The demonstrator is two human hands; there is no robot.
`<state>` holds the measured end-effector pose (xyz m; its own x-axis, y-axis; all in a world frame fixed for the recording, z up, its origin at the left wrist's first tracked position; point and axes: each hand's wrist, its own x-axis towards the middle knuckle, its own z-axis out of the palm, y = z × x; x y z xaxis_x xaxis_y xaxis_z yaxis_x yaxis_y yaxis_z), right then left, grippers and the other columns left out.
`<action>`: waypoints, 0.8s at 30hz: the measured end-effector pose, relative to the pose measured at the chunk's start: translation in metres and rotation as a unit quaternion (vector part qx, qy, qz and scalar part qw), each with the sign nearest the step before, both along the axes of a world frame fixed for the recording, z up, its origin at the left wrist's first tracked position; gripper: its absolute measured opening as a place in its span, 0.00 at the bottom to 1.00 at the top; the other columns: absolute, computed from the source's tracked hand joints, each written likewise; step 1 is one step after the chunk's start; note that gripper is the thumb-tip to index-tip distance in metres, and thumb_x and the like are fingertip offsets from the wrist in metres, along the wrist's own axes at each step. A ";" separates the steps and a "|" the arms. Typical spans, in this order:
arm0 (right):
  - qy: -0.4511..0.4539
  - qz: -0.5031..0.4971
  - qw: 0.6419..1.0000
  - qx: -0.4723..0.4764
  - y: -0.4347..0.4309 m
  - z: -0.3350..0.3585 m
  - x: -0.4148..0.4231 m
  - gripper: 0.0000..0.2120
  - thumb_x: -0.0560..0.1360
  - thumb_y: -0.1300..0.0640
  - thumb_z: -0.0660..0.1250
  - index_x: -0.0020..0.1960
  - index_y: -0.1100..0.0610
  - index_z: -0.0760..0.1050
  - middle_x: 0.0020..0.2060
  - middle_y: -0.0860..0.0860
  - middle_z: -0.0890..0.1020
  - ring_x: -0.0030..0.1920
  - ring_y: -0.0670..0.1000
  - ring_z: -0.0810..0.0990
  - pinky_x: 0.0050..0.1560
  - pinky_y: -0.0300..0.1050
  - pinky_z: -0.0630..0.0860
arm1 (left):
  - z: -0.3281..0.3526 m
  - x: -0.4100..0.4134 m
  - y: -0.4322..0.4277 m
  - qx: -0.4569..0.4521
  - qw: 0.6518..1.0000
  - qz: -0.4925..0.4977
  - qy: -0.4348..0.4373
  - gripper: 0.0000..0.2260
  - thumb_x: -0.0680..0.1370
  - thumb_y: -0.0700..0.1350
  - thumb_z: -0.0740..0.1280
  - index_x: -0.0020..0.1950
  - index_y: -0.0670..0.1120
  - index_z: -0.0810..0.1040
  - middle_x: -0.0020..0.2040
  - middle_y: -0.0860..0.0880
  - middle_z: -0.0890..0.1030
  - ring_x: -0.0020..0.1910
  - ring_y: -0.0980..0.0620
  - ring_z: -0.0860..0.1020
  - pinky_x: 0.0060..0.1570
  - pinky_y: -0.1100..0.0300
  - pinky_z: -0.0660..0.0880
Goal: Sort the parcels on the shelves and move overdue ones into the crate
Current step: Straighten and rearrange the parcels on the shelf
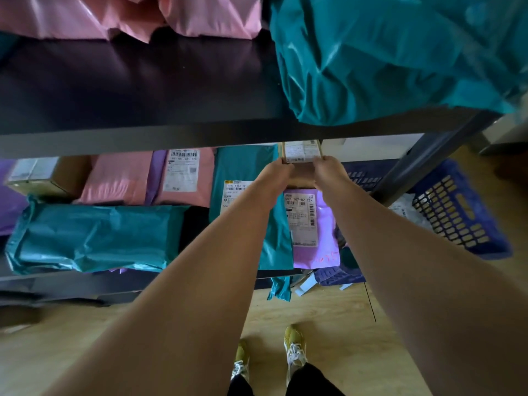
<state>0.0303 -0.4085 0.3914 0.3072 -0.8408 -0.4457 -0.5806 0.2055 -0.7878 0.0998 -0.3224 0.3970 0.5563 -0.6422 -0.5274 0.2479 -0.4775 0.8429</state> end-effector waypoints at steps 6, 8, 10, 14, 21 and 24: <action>0.000 0.012 0.999 -0.050 0.004 0.006 -0.003 0.16 0.83 0.53 0.56 0.67 0.55 0.73 0.58 0.53 0.80 0.54 0.54 0.78 0.50 0.48 0.72 | 0.007 -0.004 0.004 -0.037 0.999 0.014 0.033 0.15 0.82 0.38 0.56 0.68 0.43 0.73 0.57 0.47 0.77 0.56 0.51 0.74 0.60 0.57 0.70; -0.016 0.004 0.999 -0.051 0.004 0.009 -0.006 0.15 0.83 0.53 0.57 0.67 0.54 0.73 0.57 0.52 0.80 0.52 0.52 0.77 0.50 0.47 0.72 | 0.010 -0.004 0.007 -0.052 0.997 0.027 0.043 0.15 0.82 0.38 0.56 0.67 0.44 0.75 0.57 0.47 0.79 0.56 0.51 0.76 0.59 0.59 0.71; -0.040 -0.003 0.998 -0.057 0.007 0.013 -0.009 0.15 0.82 0.53 0.58 0.67 0.52 0.73 0.55 0.50 0.79 0.52 0.51 0.77 0.53 0.48 0.74 | 0.019 -0.005 0.013 -0.068 0.995 0.044 0.050 0.14 0.82 0.39 0.57 0.64 0.44 0.76 0.55 0.47 0.79 0.51 0.53 0.77 0.53 0.61 0.72; -0.090 -0.012 0.994 -0.059 0.018 0.020 -0.018 0.13 0.81 0.50 0.60 0.64 0.51 0.72 0.52 0.50 0.80 0.52 0.53 0.80 0.56 0.53 0.79 | 0.030 -0.005 0.025 -0.086 0.992 0.085 0.041 0.08 0.82 0.42 0.59 0.51 0.45 0.77 0.48 0.45 0.78 0.41 0.54 0.74 0.50 0.59 0.71; -0.132 0.010 0.991 -0.033 0.054 0.019 -0.041 0.18 0.76 0.46 0.69 0.60 0.55 0.73 0.49 0.50 0.81 0.50 0.52 0.82 0.49 0.49 0.79 | 0.027 -0.014 0.060 -0.066 0.990 0.113 0.049 0.11 0.80 0.52 0.64 0.51 0.45 0.75 0.53 0.44 0.82 0.50 0.51 0.81 0.56 0.55 0.79; -0.127 0.044 0.991 -0.024 0.075 0.013 -0.052 0.23 0.71 0.41 0.73 0.60 0.52 0.75 0.50 0.48 0.83 0.50 0.50 0.83 0.52 0.50 0.78 | 0.023 -0.019 0.084 -0.075 0.985 0.136 0.073 0.11 0.79 0.52 0.67 0.52 0.45 0.74 0.51 0.47 0.82 0.48 0.54 0.81 0.47 0.60 0.80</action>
<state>-0.0220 -0.3337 0.4047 0.4767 -0.8242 -0.3057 -0.3766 0.1228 -0.9182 0.0806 -0.2381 0.4203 0.6435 -0.5572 -0.5248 0.4736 -0.2488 0.8449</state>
